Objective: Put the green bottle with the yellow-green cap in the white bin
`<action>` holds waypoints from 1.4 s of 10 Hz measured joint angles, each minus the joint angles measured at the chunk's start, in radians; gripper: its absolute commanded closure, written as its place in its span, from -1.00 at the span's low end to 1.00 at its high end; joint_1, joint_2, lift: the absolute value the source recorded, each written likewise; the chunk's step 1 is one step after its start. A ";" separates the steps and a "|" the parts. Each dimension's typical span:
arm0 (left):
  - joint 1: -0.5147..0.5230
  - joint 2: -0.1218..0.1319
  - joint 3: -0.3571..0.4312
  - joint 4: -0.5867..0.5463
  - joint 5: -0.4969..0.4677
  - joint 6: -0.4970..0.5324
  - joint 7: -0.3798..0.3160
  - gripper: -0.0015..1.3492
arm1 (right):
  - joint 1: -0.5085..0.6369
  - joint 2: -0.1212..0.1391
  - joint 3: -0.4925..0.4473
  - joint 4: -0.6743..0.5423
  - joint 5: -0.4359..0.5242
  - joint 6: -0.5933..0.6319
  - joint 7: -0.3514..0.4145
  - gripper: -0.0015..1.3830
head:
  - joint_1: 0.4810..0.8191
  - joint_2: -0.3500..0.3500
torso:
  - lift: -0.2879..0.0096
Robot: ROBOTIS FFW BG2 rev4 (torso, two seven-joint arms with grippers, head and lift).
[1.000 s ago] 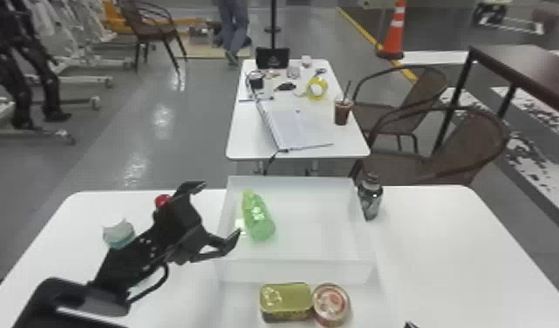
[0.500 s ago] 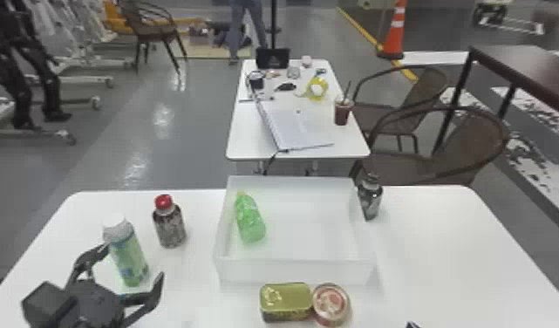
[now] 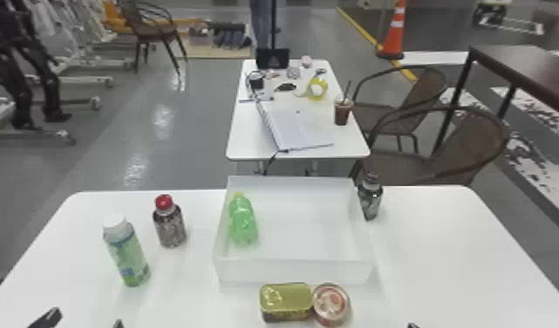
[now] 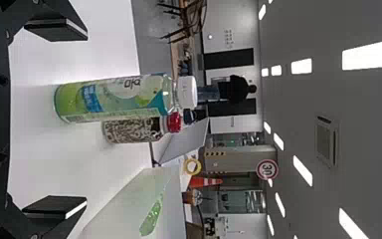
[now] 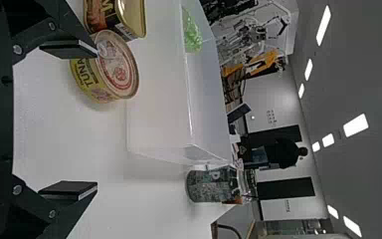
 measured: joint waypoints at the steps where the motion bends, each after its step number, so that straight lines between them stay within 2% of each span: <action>1: 0.024 0.000 -0.015 0.005 0.025 -0.011 0.024 -0.80 | 0.003 0.000 -0.001 -0.003 0.000 0.000 0.000 -0.52 | -0.60 0.00 | 0.26; 3: 0.064 0.000 -0.071 0.016 0.081 -0.043 0.111 -0.80 | 0.010 0.000 -0.003 -0.009 0.001 0.000 -0.001 -0.52 | -0.60 0.00 | 0.26; 7: 0.083 0.000 -0.167 0.039 0.173 -0.064 0.198 -0.80 | 0.012 0.000 -0.003 -0.014 0.002 0.000 -0.001 -0.52 | -0.60 0.00 | 0.26; 14: 0.085 0.000 -0.190 0.054 0.212 -0.070 0.205 -0.80 | 0.028 -0.003 -0.004 -0.034 0.008 0.000 -0.002 -0.52 | -0.60 0.00 | 0.26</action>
